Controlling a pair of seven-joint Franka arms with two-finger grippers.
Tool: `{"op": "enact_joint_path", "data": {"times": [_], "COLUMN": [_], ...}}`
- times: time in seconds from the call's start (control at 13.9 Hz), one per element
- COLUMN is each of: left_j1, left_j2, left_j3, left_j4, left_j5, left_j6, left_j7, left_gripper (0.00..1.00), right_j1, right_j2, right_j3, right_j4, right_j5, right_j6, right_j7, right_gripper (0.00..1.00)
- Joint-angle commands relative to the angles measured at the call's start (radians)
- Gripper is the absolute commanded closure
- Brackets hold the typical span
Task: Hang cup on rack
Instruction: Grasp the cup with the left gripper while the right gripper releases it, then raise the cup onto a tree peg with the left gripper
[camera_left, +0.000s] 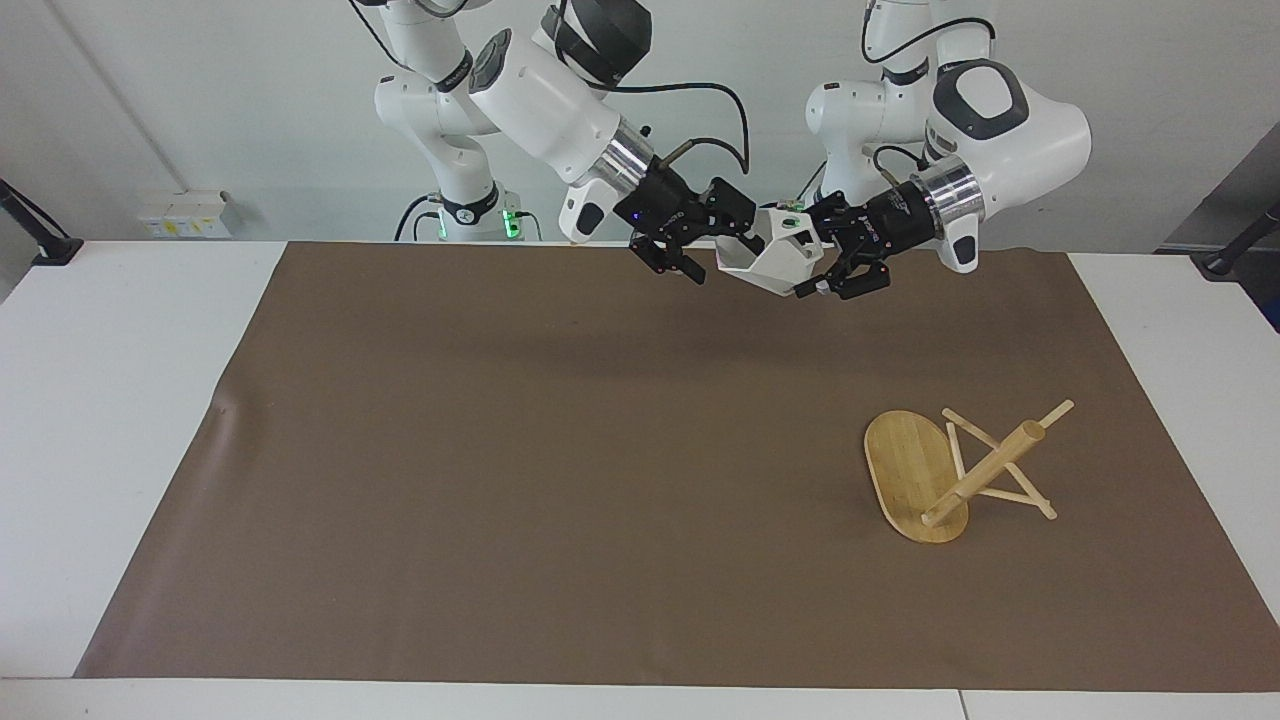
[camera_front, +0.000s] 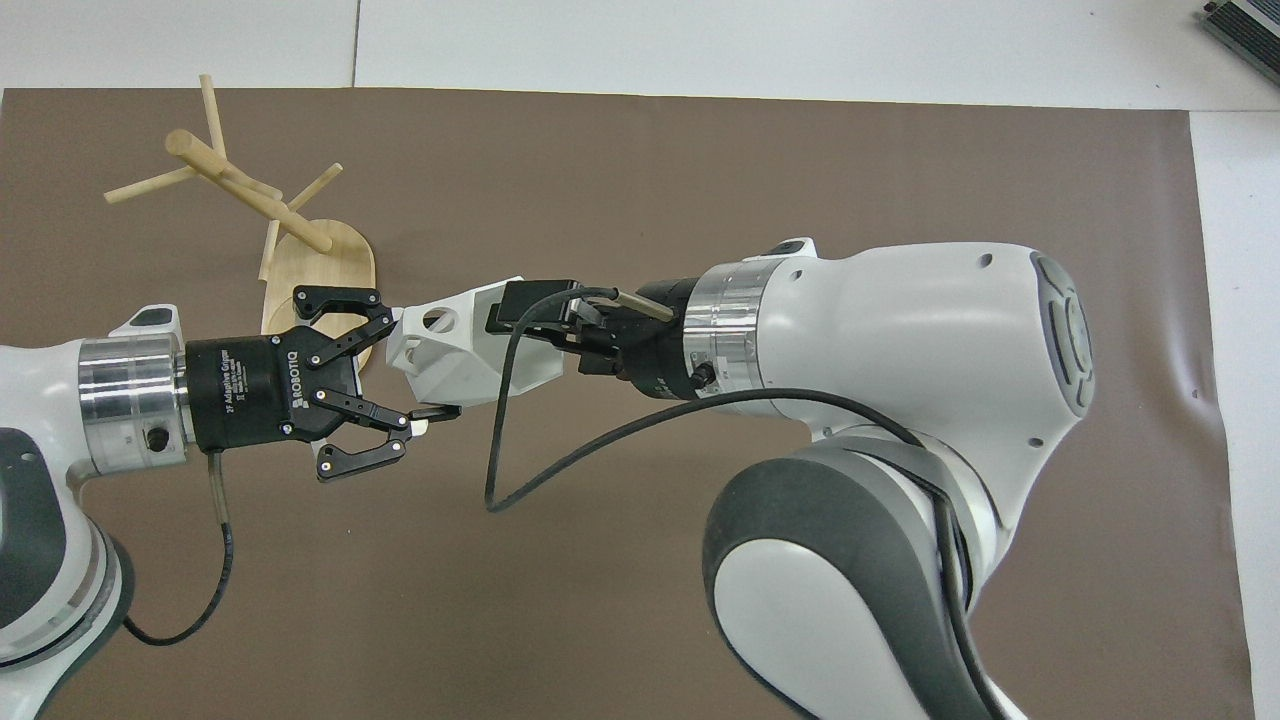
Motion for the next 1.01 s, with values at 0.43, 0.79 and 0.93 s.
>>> {"op": "enact_joint_path", "data": {"times": [0.43,0.79,0.93], "left_j1": [-0.011,0.005,0.006], "left_j2": [0.007,0.007,0.005], "left_j3": [0.009,0.012,0.012], "left_j4": [0.002,-0.001,-0.004], "left_j5": [0.092,0.139,0.182], "left_j6": [0.000,0.003,0.008], "left_j7": [0.008,-0.006,-0.019], "left_gripper": [1.00,1.00,1.00], "right_j1": [-0.011,-0.010,-0.011], "right_j2": [-0.009,-0.022,-0.027], "right_j3": [-0.035,-0.107,-0.133], "right_j4": [-0.002,-0.002,-0.002], "right_j5": [0.013,0.010,0.009], "right_j6": [0.005,0.003,0.004], "right_j7": [-0.032,-0.034,-0.034], "right_gripper": [0.00,0.00,0.00]}}
